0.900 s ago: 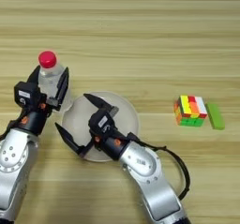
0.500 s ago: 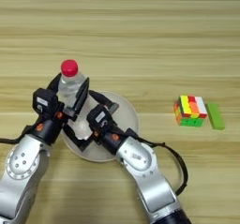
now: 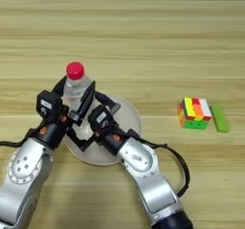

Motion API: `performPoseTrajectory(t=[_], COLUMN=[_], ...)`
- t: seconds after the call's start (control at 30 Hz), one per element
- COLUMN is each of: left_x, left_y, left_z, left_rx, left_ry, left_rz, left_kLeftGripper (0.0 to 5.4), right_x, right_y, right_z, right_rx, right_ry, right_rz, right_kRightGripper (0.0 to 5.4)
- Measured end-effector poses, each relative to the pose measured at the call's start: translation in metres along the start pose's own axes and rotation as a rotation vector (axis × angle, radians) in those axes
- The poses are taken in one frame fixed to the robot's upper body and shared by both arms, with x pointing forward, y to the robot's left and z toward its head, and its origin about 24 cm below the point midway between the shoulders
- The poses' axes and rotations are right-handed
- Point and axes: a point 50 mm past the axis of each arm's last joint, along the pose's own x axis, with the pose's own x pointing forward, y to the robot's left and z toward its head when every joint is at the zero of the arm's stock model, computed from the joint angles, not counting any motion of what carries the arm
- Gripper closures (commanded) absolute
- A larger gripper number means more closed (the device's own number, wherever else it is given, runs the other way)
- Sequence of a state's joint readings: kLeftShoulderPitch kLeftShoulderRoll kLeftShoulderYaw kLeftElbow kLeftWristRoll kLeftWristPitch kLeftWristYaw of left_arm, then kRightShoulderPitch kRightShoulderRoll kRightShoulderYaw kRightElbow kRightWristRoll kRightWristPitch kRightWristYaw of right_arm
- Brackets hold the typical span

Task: Move the objects on the table

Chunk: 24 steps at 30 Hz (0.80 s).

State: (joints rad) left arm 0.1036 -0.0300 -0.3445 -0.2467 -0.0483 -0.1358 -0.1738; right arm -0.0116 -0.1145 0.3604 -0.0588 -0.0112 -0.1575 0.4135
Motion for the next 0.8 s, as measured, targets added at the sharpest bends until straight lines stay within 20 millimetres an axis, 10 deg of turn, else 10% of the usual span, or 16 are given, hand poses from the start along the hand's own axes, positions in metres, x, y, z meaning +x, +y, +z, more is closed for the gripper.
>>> performPoseTrajectory(t=[0.8], left_x=[0.0003], left_y=[-0.0032], left_z=[-0.0015], left_rx=[-0.007], left_ry=[0.008], left_rz=[-0.016], left_kLeftGripper=[2.45], right_x=[0.0031], right_y=[-0.0048], right_z=[-0.0019], right_rx=[0.014], right_ry=[-0.004], right_rz=[-0.029], right_kRightGripper=[1.77])
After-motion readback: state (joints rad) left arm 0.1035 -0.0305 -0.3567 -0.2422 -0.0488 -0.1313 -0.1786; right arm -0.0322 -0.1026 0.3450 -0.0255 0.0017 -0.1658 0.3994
